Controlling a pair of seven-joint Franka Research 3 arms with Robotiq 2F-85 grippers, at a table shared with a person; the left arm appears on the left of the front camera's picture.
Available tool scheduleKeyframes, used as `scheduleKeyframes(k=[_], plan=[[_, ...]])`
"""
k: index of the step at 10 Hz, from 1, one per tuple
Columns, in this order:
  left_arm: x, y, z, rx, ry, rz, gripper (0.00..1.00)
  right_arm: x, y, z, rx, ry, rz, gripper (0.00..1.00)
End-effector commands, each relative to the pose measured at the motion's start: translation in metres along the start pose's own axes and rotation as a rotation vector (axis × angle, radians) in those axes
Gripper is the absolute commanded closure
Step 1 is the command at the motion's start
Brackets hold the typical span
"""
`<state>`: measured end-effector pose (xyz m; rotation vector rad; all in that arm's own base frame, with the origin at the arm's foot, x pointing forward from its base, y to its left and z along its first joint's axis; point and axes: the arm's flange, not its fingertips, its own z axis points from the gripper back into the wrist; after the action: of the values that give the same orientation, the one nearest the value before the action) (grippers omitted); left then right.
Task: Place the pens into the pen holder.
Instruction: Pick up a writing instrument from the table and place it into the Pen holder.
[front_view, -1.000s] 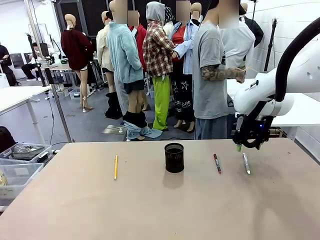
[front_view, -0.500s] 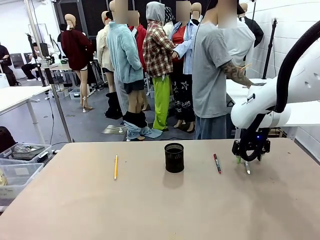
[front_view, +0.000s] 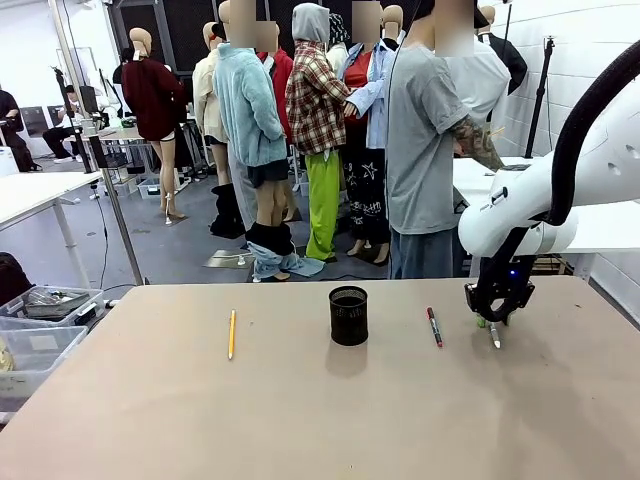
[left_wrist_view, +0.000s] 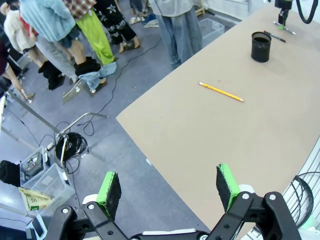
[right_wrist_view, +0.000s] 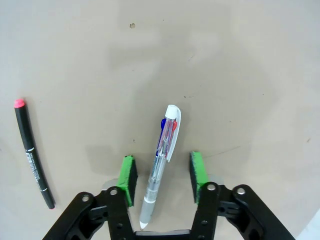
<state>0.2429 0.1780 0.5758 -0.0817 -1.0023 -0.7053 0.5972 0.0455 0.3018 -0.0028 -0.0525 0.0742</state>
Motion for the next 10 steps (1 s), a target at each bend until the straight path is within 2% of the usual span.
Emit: scheduleKeyframes(k=[1, 4, 6, 7, 10], plan=[[0.0, 0.001, -0.001, 0.006, -0.005, 0.002, 0.0, -0.003, 0.003, -0.002, -0.018, -0.001, -0.006, 1.0], [0.0, 0.001, -0.001, 0.006, -0.005, 0.002, 0.0, 0.0, 0.009, 0.008, -0.057, -0.005, 0.024, 1.0], [0.0, 0.001, -0.001, 0.006, -0.005, 0.002, 0.0, 0.004, 0.017, 0.022, -0.054, -0.018, 0.115, 1.0], [0.0, 0.001, -0.001, 0.006, -0.005, 0.002, 0.0, 0.002, 0.02, 0.036, -0.048, -0.043, 0.213, 1.0], [0.0, 0.001, -0.001, 0.006, -0.005, 0.002, 0.0, -0.013, 0.041, 0.107, 0.075, -0.307, 0.71, 1.0]])
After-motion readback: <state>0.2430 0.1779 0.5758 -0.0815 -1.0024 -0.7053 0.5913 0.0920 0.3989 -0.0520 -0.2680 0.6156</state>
